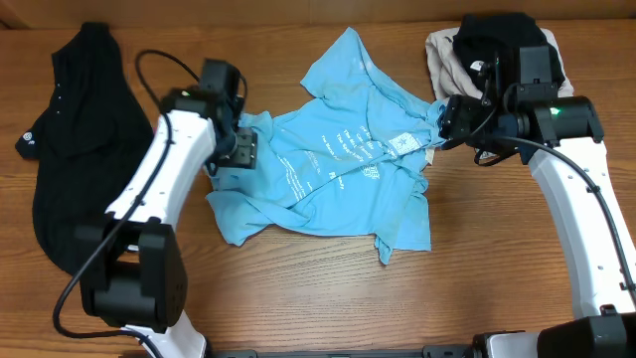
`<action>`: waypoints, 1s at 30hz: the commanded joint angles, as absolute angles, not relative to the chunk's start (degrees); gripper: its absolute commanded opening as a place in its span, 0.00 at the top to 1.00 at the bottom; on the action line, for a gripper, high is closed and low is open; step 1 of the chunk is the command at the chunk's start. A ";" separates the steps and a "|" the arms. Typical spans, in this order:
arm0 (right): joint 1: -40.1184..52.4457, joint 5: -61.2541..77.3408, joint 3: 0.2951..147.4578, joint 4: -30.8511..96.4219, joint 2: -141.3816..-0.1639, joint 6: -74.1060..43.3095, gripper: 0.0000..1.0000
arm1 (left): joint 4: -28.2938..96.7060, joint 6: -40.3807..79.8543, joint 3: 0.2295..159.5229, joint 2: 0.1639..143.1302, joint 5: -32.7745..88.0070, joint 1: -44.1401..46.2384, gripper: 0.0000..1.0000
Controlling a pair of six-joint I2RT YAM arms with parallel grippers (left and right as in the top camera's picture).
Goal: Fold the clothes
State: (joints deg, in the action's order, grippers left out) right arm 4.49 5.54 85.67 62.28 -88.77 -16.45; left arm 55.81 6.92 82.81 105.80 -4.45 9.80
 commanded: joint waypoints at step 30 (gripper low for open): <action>4.43 4.93 85.45 61.78 -89.19 -16.27 0.29 | 45.80 4.29 74.74 114.89 -17.17 13.15 0.75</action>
State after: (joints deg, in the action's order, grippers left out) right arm 4.51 5.54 85.67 62.26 -88.79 -16.49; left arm 46.17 4.19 74.61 113.93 -16.14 12.80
